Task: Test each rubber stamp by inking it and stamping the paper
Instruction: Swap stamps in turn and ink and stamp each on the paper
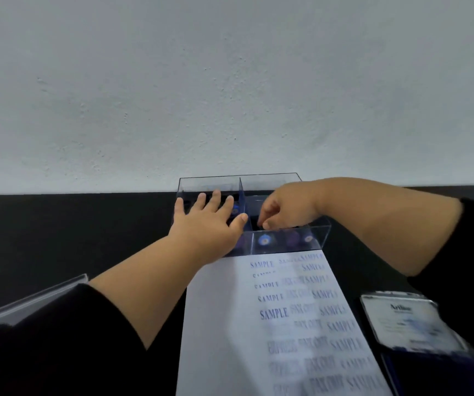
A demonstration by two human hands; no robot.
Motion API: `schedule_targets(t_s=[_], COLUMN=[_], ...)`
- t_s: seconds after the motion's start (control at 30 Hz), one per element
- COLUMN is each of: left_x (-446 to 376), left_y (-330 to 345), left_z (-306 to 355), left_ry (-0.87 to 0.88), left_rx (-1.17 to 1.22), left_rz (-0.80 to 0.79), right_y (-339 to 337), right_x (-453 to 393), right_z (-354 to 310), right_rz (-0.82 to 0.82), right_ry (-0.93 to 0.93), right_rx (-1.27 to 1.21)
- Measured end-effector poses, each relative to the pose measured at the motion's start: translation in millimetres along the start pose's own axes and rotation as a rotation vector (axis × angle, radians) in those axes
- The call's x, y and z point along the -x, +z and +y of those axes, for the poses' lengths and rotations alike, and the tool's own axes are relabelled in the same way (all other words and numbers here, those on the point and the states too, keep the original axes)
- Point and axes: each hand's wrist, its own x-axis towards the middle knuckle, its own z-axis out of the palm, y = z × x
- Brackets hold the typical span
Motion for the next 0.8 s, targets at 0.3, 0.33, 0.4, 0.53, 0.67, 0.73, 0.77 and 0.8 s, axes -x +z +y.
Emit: schedule_targets(t_s=[0.3,0.33,0.4,0.53,0.67,0.73,0.77,0.8], left_x=[-1.0,-1.5,-2.8,-3.8,-1.7,-0.4,0.2,1.8], left_y=[7.4,7.9,9.2,9.6,9.1,7.2,6.5,4.9], left_z=[1.3,0.9,-0.2,-0.2,1.0,2.3,3.1,4.2], left_ry=[0.0,0.005,0.014,0.017,0.014,0.01,0.007,0.002], left_rx=[-0.035,-0.043,-0.057,-0.06,-0.069,-0.103,-0.124,-0.145], left_rz=[0.059,0.063,0.07,0.068,0.061,0.072,0.075,0.08], right_y=[-0.7,-0.4,0.7,-1.7,-9.7,-10.7,-9.9,-8.9], right_x=[-25.9,-28.7,-32.2,-30.6,-22.1,-17.1,-14.8,-11.3], right_z=[-7.9,-7.4,-6.7,-1.5,7.1,10.5,11.9,12.2], right_rz=[-0.178,-0.176,-0.168,-0.15,-0.127,-0.089,-0.065,-0.038], right_ry=[-0.034,-0.037,-0.042,-0.055,-0.062,-0.058,-0.048,-0.038], right_rx=[0.049,0.055,0.054,-0.003,-0.127,-0.196,-0.242,-0.297])
